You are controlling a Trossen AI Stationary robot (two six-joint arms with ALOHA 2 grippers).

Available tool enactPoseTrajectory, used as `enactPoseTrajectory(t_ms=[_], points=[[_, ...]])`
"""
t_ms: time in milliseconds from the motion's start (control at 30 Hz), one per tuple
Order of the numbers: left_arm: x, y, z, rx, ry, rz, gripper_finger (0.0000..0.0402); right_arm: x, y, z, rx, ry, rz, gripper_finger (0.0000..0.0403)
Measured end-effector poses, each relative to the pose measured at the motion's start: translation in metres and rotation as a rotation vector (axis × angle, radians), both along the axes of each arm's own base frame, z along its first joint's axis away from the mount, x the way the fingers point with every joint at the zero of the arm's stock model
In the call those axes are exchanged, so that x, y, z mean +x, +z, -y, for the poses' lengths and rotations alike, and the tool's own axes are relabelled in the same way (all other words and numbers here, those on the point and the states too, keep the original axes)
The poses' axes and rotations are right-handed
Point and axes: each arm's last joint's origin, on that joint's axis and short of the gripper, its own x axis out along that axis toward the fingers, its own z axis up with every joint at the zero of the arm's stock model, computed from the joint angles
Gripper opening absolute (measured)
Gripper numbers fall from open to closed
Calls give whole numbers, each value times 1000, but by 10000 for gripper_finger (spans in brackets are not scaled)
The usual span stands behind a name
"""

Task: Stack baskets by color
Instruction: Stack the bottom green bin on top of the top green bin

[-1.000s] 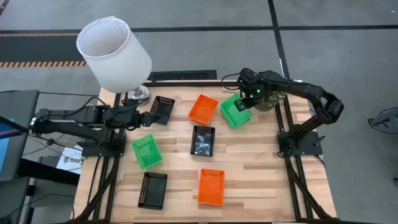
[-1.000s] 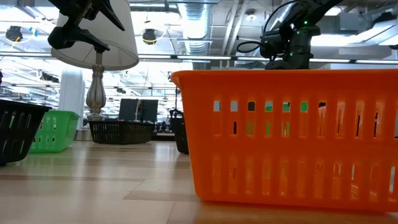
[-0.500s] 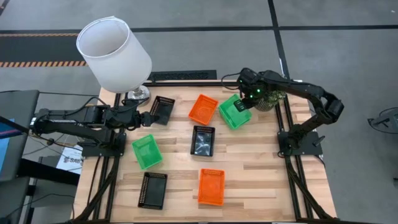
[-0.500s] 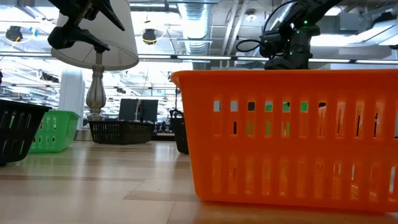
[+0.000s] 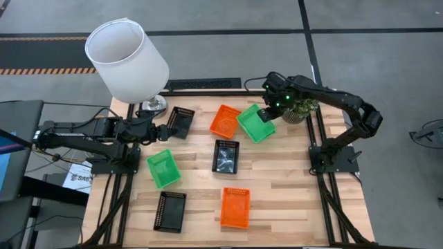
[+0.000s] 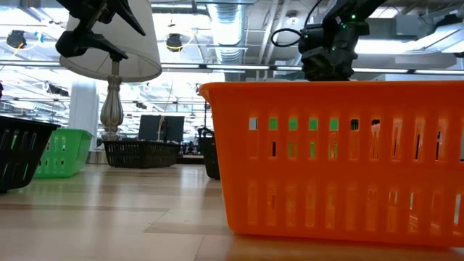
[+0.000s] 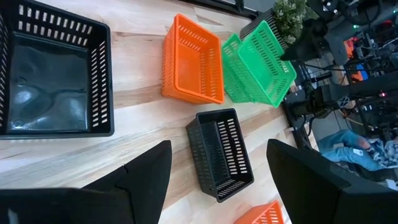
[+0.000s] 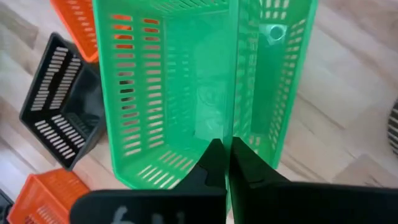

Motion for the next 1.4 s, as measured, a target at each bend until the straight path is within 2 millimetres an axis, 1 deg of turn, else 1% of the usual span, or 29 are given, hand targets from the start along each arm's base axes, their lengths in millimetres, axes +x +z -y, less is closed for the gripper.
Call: enactPoseTrajectory(t_ms=[133, 333, 567, 733, 867, 1200, 1267, 1400], points=[[0, 0, 0, 0, 0, 0, 251, -3, -1, 4, -3, -16, 0, 9], [0, 0, 0, 0, 0, 0, 251, -10, -9, 12, 17, -52, 11, 9], [0, 0, 0, 1, 1, 0, 251, -12, -23, 10, 52, -27, 18, 15], [0, 0, 0, 1, 2, 0, 251, -12, -26, 10, 50, -12, 28, 24], [0, 0, 0, 1, 2, 0, 251, -12, -25, 10, 46, -12, 30, 46], [0, 0, 0, 2, 4, 0, 251, -12, -25, 13, 32, -20, 38, 140], [0, 0, 0, 2, 4, 0, 251, -11, -21, 13, 28, -20, 43, 152], [0, 0, 0, 2, 4, 0, 251, -8, -1, 16, -26, -27, 37, 161]])
